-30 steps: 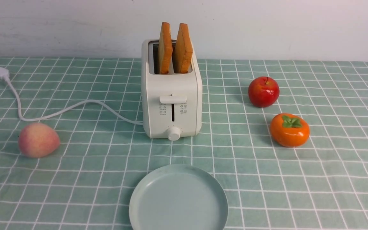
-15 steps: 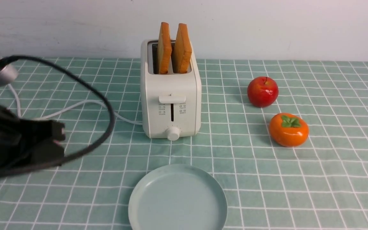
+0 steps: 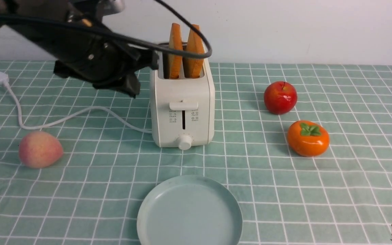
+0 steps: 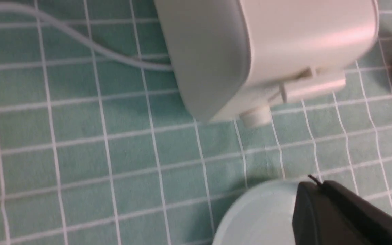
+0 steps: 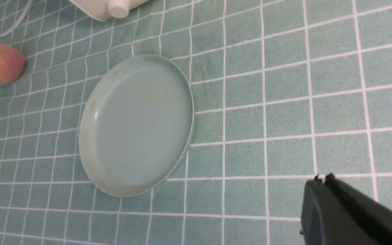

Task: Take toasted bread from bread machine on blue coffee table place on plate.
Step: 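Reach for a toast slice standing in the toaster with the left gripper, then place the slice of bread on the plate with the left gripper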

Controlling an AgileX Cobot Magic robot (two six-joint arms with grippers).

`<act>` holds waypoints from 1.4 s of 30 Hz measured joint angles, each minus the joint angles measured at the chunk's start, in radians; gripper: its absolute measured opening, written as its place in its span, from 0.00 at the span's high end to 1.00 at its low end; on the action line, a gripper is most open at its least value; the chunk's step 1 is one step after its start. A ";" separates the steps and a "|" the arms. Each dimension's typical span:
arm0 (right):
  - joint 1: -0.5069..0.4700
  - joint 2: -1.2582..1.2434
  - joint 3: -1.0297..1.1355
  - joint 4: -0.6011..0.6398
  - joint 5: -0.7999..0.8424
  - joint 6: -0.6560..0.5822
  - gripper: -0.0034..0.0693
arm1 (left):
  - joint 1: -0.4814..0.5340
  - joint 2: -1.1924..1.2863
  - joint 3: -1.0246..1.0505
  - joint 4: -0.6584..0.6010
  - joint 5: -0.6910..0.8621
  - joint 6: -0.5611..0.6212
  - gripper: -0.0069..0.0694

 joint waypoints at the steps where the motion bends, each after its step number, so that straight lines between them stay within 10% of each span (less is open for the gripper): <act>1: 0.000 0.000 0.000 0.000 -0.005 -0.001 0.96 | -0.004 0.034 -0.049 0.012 0.001 -0.005 0.92; 18: 0.000 0.000 -0.002 -0.035 -0.021 -0.004 0.95 | -0.011 0.446 -0.500 0.029 -0.132 -0.012 0.26; 23: 0.000 0.000 -0.002 -0.038 -0.021 -0.004 0.95 | -0.011 0.492 -0.500 0.044 -0.143 -0.028 0.35; 28: 0.000 0.000 -0.002 -0.038 -0.021 -0.004 0.95 | -0.011 0.480 -0.500 0.092 -0.112 -0.037 0.81; 42: 0.000 0.003 -0.002 -0.038 -0.015 -0.004 0.94 | -0.011 0.140 -0.519 0.127 0.072 0.001 0.78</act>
